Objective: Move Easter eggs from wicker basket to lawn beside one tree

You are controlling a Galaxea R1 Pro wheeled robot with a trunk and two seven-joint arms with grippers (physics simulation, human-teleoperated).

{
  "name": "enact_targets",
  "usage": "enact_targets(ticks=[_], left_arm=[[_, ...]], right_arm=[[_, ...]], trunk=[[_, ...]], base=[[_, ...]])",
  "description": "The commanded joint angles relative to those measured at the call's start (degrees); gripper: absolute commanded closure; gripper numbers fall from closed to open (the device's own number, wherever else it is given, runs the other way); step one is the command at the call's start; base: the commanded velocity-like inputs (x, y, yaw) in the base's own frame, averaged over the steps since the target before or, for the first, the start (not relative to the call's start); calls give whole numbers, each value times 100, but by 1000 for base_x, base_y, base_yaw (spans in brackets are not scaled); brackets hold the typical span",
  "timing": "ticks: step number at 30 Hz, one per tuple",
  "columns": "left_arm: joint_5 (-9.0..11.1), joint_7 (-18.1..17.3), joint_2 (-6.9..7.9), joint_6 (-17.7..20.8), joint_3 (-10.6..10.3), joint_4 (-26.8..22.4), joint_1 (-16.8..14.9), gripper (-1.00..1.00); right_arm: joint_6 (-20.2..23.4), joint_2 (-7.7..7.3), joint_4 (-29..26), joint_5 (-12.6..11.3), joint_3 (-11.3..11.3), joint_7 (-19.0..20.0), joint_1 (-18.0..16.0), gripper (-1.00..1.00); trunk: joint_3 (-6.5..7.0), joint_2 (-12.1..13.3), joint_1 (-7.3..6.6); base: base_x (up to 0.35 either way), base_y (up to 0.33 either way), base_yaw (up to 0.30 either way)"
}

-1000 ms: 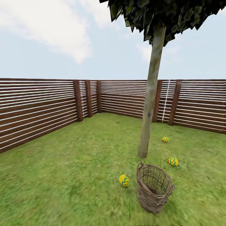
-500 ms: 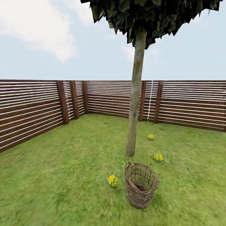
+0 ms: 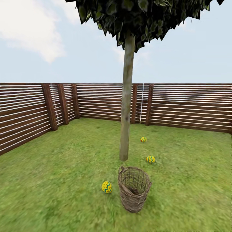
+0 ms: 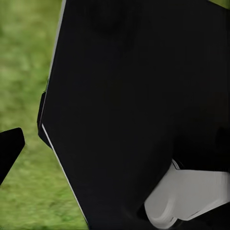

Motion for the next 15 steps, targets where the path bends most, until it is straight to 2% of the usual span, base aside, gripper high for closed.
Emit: enact_targets(ticks=[1,15], left_arm=[[60,-19,0,2,3,10,-7,-100],[44,-20,-3,-188,-2,10,-7,-100]], right_arm=[[9,0,9,62,-43,-24,-8,-100],[44,-1,4,89,-18,7,-8,-100]], trunk=[[12,37,-23],[263,599,-330]], base=[[0,0,-52],[0,0,-8]])
